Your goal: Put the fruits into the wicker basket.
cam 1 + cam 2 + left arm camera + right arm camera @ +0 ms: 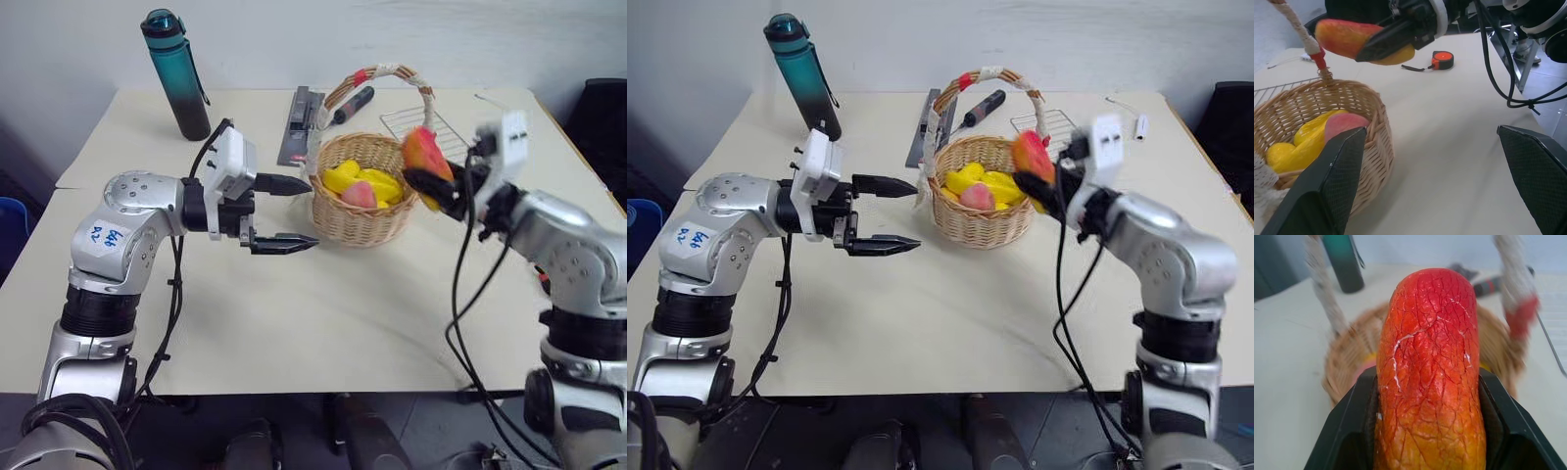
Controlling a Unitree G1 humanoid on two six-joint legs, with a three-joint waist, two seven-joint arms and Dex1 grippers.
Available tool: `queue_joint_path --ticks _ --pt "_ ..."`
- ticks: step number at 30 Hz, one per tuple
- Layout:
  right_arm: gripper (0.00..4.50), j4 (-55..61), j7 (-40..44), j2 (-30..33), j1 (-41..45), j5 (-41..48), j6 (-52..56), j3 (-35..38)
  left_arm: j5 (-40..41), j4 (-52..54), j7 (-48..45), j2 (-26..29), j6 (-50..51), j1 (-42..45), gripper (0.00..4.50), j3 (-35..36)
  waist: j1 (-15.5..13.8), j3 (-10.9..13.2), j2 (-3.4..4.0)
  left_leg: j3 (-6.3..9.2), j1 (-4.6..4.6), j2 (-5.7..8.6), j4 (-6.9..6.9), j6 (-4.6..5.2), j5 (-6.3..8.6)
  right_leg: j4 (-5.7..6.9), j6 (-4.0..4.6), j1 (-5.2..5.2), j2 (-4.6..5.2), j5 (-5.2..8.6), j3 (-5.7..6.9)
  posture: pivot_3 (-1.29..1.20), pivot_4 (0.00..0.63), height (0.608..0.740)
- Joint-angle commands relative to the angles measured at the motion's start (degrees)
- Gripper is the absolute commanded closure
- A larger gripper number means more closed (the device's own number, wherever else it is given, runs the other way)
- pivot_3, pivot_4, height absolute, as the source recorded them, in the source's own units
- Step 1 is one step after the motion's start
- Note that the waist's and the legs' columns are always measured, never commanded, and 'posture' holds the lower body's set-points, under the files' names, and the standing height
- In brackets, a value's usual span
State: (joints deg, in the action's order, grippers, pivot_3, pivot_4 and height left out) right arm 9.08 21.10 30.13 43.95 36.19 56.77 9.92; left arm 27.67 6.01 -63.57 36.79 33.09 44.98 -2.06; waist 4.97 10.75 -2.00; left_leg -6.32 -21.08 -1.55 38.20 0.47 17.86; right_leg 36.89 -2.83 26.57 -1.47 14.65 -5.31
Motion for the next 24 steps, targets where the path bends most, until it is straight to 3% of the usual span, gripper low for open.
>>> queue_joint_path --ticks 1,6,7,13,19,24 --pt "2.59 -8.87 -0.17 -2.47 5.35 -5.22 -5.05 -3.76 1.15 2.20 1.03 0.42 -0.09 0.58 0.00 1.85 -0.13 0.00 0.00 0.00 -0.03 0.00 -0.01 0.00 0.00 0.00 0.00 0.02 0.01 0.00 -0.01 0.00 0.150 0.740" --pt "2.59 -23.36 -0.84 -7.79 12.70 -11.79 -11.70 -7.36 1.99 4.54 2.00 1.00 1.01 -0.97 0.00 2.80 0.12 0.00 0.01 -0.16 -0.11 0.00 0.02 0.05 0.02 -0.02 -0.04 0.11 0.04 -0.03 -0.09 0.00 0.150 0.740" --pt "1.88 -24.49 -0.80 -8.71 13.29 -11.93 -12.07 -7.06 2.10 4.83 2.22 1.17 1.24 -1.22 0.00 3.02 0.08 0.00 0.01 -0.14 -0.11 -0.01 -0.05 0.03 0.01 -0.07 -0.03 0.11 0.03 -0.02 -0.06 0.00 0.150 0.740" --pt "0.03 -14.73 2.85 -7.14 9.42 -11.70 -9.85 -7.38 2.78 5.98 3.35 2.01 2.16 -2.34 0.00 3.85 -0.11 0.01 0.02 -0.10 -0.22 -0.09 -0.15 -0.22 -0.08 -0.04 0.00 0.15 0.03 0.00 0.05 0.00 0.150 0.740" --pt "0.03 4.89 3.03 -0.34 -2.35 -4.31 -0.14 2.62 3.29 6.71 4.73 2.37 2.90 -3.01 0.00 4.82 -0.86 0.01 0.02 0.08 -0.37 -0.09 -0.11 -0.21 0.02 -0.17 -0.05 0.13 0.08 0.03 0.20 0.00 0.150 0.740" --pt "0.03 7.33 -0.80 1.73 -6.04 -4.49 0.45 9.04 3.53 6.29 5.09 2.62 3.17 -2.33 0.00 5.28 -0.24 0.01 0.01 0.01 -0.26 -0.04 -0.03 0.06 0.16 -0.30 -0.06 0.10 0.11 0.02 0.14 0.00 0.150 0.740"
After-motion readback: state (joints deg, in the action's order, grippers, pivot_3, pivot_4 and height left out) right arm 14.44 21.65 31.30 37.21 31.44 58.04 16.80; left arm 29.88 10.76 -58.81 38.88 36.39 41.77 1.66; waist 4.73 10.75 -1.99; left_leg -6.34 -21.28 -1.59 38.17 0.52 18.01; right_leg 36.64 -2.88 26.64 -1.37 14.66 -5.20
